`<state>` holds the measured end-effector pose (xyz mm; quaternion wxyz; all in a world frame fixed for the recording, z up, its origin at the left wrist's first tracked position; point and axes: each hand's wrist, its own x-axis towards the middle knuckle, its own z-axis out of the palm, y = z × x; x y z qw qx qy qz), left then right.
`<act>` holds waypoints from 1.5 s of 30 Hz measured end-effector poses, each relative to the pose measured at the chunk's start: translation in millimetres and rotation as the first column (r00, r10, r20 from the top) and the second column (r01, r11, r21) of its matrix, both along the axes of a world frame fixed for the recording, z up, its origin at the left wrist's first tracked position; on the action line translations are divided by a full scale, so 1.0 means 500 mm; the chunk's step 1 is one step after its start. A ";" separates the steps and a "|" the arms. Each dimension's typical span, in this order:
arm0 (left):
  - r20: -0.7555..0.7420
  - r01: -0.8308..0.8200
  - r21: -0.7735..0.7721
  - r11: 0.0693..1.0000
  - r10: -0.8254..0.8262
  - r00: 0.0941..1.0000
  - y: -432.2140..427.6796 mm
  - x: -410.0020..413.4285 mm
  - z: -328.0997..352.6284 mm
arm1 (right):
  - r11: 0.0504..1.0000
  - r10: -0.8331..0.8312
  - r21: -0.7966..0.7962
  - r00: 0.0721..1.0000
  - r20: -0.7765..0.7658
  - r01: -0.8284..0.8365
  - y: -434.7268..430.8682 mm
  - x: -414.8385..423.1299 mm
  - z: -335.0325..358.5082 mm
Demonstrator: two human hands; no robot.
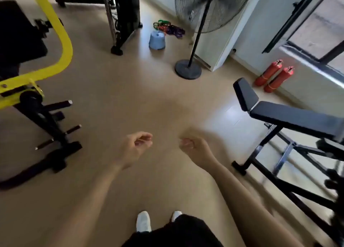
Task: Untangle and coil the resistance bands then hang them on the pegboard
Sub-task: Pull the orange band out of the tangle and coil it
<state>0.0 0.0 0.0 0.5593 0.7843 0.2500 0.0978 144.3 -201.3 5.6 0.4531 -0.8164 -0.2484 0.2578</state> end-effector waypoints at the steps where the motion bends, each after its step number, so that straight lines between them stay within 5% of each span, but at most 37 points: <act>1: -0.021 0.020 0.004 1.000 -0.019 1.000 0.005 -0.010 -0.017 | 0.999 0.020 -0.035 1.000 0.001 -0.020 0.003 -0.002 -0.011; 6: -0.124 0.045 -0.031 0.999 -0.048 0.991 0.019 -0.051 -0.067 | 0.970 0.132 -0.203 0.991 -0.023 -0.134 0.001 -0.019 -0.028; 17: -0.339 0.149 0.019 0.989 -0.134 0.931 0.079 0.078 -0.101 | 0.969 0.120 -0.205 0.988 -0.099 -0.138 0.069 0.115 -0.087; 34: -0.296 -0.127 -0.003 0.992 0.121 0.947 0.337 0.465 -0.056 | 0.947 0.195 -0.242 0.977 -0.086 -0.210 0.344 0.539 -0.100; 45: -0.306 -0.093 -0.113 0.989 0.054 0.951 0.678 0.650 -0.110 | 0.898 0.214 -0.363 0.968 -0.129 -0.247 0.706 0.720 -0.142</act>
